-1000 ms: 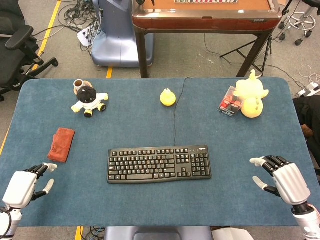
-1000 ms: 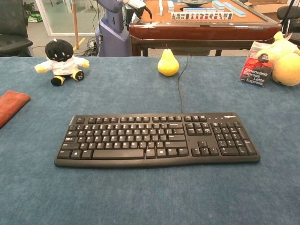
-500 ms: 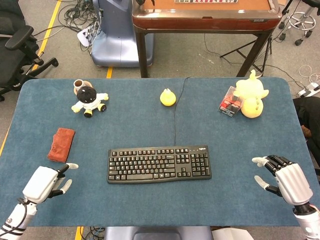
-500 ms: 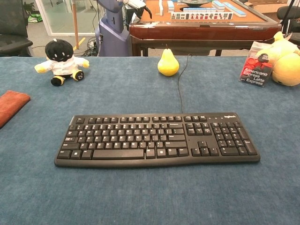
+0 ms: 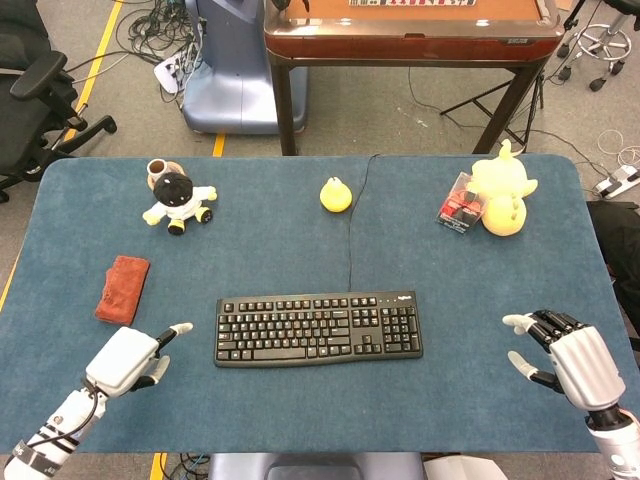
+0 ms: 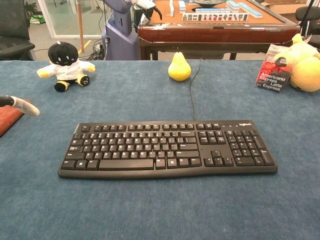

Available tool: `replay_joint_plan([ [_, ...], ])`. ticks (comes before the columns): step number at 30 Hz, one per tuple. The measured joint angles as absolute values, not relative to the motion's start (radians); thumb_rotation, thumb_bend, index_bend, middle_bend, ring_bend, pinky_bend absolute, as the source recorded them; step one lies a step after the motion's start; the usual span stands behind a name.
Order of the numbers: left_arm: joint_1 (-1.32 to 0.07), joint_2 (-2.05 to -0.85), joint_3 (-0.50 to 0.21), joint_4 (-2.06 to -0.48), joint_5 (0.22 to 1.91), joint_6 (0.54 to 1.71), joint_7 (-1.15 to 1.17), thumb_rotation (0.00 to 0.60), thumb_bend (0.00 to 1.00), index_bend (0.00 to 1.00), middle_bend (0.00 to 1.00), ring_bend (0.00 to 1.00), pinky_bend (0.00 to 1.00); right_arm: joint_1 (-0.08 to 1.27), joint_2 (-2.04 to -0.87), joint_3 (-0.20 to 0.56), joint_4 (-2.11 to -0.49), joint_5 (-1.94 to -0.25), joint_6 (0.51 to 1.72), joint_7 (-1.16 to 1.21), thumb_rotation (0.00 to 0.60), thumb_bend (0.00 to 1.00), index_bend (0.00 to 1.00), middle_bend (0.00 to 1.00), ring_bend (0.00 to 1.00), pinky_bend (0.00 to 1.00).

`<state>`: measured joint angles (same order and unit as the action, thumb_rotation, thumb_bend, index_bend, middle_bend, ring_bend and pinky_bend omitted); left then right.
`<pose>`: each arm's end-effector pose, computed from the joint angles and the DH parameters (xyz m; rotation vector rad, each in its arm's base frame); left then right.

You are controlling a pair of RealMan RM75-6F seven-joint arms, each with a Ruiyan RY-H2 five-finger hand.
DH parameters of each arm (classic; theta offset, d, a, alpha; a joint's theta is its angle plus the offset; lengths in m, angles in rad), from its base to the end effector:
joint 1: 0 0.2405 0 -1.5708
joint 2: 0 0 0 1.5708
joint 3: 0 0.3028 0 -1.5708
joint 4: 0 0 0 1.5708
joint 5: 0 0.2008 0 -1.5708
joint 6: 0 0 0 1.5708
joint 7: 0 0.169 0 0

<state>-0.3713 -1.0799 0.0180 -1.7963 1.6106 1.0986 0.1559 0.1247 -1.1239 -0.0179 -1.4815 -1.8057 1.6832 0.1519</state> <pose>-0.2597 0.2573 0.1114 -1.9716 -0.8910 -0.8363 -0.3111 -0.2002 0.1925 1.6023 -0.7065 1.2000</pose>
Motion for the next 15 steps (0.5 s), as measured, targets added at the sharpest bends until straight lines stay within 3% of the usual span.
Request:
replay_joint_plan([
  [15, -0.404, -1.101, 0.035, -1.821, 1.508, 1.015, 0.276, 0.6, 0.53, 0.21, 1.0, 0.98, 1.0, 0.152, -1.119, -0.015, -1.495, -1.811, 1.637, 0.147, 0.6, 0.22, 0.38, 0.51, 0.42, 0.58],
])
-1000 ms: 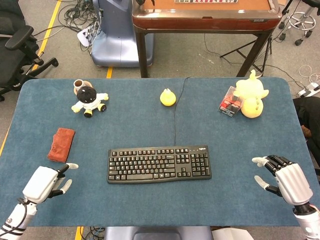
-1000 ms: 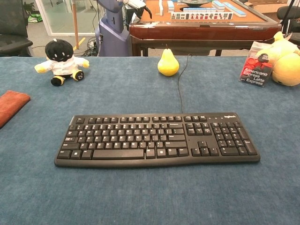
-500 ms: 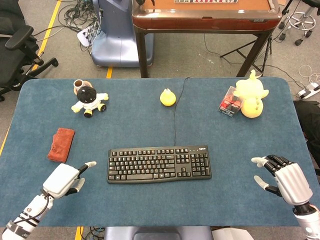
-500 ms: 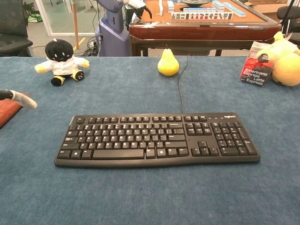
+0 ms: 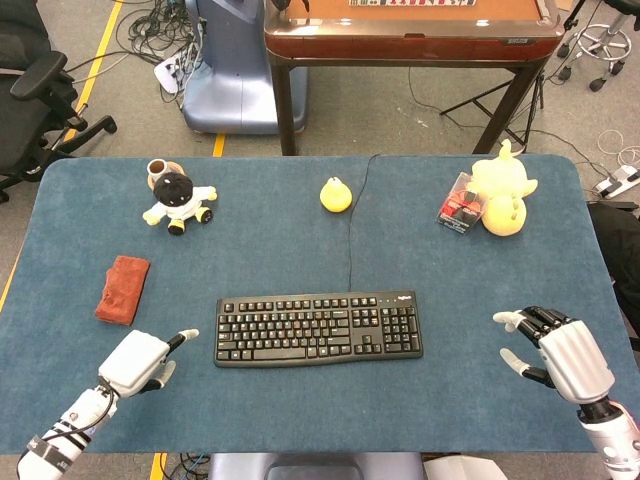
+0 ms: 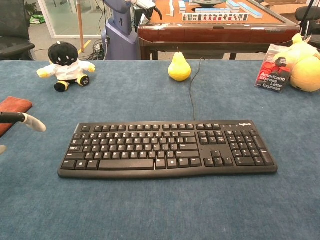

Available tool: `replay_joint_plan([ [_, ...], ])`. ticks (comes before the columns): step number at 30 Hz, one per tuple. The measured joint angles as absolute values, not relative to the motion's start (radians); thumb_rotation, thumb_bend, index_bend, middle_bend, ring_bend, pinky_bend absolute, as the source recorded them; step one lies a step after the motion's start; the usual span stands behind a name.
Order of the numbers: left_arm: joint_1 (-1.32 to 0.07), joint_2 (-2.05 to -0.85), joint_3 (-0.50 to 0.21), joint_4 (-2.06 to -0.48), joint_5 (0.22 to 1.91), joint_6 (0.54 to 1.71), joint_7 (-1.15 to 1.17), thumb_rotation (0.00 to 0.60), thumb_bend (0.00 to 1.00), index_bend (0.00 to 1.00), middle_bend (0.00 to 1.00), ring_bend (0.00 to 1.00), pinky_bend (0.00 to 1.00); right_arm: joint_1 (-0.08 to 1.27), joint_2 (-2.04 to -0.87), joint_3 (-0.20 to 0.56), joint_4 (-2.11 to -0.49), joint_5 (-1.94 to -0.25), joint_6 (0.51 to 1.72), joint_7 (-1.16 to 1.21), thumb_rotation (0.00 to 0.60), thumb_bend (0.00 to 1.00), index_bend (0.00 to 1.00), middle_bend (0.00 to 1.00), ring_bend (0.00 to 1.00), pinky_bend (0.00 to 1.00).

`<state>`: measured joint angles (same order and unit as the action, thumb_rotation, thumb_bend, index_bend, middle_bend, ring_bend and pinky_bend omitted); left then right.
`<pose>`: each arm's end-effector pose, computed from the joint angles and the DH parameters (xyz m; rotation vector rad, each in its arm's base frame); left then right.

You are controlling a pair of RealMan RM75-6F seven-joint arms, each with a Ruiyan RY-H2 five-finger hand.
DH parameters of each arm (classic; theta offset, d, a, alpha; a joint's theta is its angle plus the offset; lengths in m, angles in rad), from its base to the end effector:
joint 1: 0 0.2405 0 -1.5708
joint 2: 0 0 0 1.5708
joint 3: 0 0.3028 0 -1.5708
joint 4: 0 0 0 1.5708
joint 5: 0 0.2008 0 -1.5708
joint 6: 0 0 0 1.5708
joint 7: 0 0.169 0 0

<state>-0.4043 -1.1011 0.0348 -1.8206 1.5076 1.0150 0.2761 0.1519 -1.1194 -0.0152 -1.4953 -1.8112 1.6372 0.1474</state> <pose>-0.2641 0.2580 0.0923 -2.0210 -0.9061 -0.7052 -0.3060 -0.2096 0.1863 1.6436 -0.7174 1.1913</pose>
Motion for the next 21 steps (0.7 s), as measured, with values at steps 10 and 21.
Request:
replay_joint_plan([
  [10, -0.424, -1.152, 0.039, -1.797, 1.477, 0.992, 0.305, 0.6, 0.53, 0.21, 1.0, 0.98, 1.0, 0.152, -1.118, -0.02, -1.499, -1.819, 1.637, 0.148, 0.6, 0.23, 0.38, 0.51, 0.42, 0.58],
  [21, -0.46, -1.192, 0.014, -1.792, 1.417, 0.965, 0.338, 0.6, 0.53, 0.2, 1.0, 0.98, 1.0, 0.155, -1.115, -0.028, -1.5, -1.83, 1.633, 0.154, 0.6, 0.23, 0.38, 0.51, 0.42, 0.58],
])
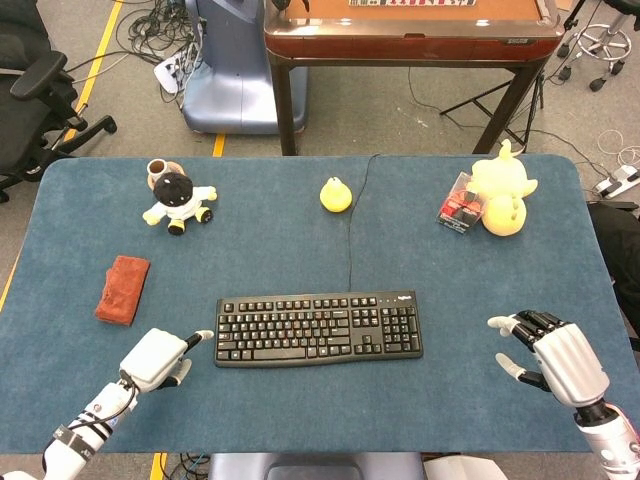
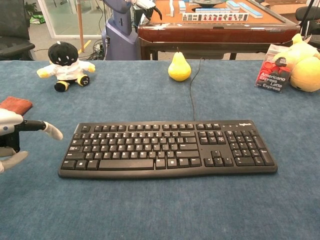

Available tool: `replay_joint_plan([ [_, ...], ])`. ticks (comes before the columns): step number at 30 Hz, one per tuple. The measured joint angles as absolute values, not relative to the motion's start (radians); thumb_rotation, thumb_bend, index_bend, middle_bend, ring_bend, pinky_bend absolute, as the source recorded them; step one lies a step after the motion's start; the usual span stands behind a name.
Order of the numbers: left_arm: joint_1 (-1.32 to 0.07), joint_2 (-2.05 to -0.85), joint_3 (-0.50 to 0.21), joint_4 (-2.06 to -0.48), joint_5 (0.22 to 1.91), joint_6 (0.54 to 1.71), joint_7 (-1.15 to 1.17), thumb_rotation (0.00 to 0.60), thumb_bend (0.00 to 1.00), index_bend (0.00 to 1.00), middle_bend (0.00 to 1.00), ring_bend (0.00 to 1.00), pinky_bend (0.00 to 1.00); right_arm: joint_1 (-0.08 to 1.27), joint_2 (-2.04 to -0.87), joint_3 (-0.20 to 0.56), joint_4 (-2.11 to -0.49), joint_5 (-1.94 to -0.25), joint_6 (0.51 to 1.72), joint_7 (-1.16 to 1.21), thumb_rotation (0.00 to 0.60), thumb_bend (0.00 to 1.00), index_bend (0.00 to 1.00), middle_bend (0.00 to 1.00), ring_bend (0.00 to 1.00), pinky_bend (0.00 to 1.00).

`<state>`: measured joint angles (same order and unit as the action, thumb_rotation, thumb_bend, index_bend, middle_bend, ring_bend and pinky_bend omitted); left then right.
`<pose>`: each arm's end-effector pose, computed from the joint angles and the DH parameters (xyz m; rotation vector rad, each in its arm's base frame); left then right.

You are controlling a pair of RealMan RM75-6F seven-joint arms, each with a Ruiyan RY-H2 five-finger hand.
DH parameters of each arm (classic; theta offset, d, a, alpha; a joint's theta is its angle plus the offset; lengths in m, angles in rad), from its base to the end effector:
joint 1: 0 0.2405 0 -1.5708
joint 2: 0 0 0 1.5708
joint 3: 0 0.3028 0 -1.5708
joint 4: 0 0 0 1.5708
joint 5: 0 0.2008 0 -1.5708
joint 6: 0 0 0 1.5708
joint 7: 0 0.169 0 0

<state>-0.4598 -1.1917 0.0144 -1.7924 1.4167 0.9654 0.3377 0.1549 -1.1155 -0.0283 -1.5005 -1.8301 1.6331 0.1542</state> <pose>-0.2543 0.2744 0.0608 -2.0459 -0.9243 -0.6989 -0.3037 -0.2068 0.1833 1.6703 -0.7303 1.1969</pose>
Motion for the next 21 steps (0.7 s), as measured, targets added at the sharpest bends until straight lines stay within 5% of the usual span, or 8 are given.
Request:
replay_joint_plan([
  [21, -0.525, -1.265, -0.006, -1.755, 1.267, 0.925, 0.443, 0.6, 0.52, 0.21, 1.0, 0.98, 1.0, 0.154, -1.114, -0.032, -1.499, -1.838, 1.641, 0.159, 0.6, 0.23, 0.38, 0.51, 0.42, 0.58],
])
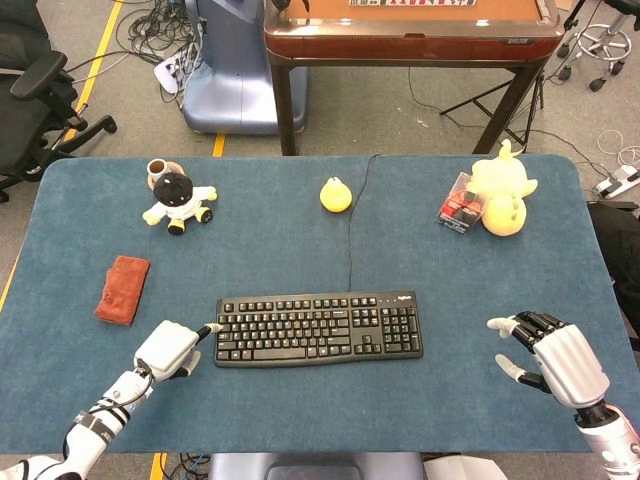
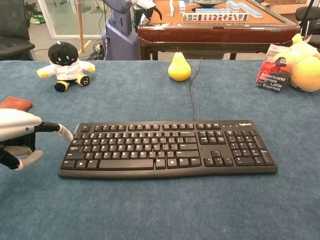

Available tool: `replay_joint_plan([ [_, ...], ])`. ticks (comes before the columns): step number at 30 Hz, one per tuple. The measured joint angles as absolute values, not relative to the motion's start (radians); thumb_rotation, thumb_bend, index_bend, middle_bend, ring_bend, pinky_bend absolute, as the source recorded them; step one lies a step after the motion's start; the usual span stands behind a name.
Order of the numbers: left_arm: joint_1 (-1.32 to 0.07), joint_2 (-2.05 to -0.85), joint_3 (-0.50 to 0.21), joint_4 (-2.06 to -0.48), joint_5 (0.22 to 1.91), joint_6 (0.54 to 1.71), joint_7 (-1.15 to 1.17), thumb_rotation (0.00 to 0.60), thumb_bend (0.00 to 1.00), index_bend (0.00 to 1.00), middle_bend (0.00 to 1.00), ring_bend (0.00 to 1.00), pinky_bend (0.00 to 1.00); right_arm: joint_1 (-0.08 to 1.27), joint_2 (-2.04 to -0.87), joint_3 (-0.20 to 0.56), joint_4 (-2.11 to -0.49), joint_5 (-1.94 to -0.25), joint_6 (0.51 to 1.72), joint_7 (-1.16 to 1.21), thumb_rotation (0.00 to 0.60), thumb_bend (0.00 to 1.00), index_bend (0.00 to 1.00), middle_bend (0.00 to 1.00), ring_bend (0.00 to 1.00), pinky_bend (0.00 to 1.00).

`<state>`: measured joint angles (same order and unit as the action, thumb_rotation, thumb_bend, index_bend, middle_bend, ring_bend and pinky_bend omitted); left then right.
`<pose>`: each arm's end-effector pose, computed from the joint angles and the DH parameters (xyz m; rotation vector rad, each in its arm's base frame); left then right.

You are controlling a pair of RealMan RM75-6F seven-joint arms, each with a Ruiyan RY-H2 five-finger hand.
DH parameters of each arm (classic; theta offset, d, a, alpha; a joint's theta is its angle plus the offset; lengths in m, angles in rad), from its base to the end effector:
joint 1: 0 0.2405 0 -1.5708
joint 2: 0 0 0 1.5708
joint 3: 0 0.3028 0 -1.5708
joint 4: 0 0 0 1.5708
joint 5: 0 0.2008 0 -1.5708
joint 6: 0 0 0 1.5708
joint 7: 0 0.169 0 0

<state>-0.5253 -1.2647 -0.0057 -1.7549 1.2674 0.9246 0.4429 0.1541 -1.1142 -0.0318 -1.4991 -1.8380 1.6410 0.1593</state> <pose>-0.2506 0.2961 0.0370 -2.0456 -0.9218 -0.6341 -0.3029 -0.2054 0.1838 1.6745 -0.7287 1.2057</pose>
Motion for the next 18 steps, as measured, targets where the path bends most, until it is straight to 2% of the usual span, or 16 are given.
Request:
replay_joint_plan([
  [18, -0.549, -1.29, 0.01, -1.723, 1.238, 0.925, 0.456, 0.6, 0.52, 0.22, 1.0, 0.98, 1.0, 0.154, -1.114, -0.031, -1.499, -1.835, 1.641, 0.162, 0.6, 0.23, 0.38, 0.51, 0.42, 0.58],
])
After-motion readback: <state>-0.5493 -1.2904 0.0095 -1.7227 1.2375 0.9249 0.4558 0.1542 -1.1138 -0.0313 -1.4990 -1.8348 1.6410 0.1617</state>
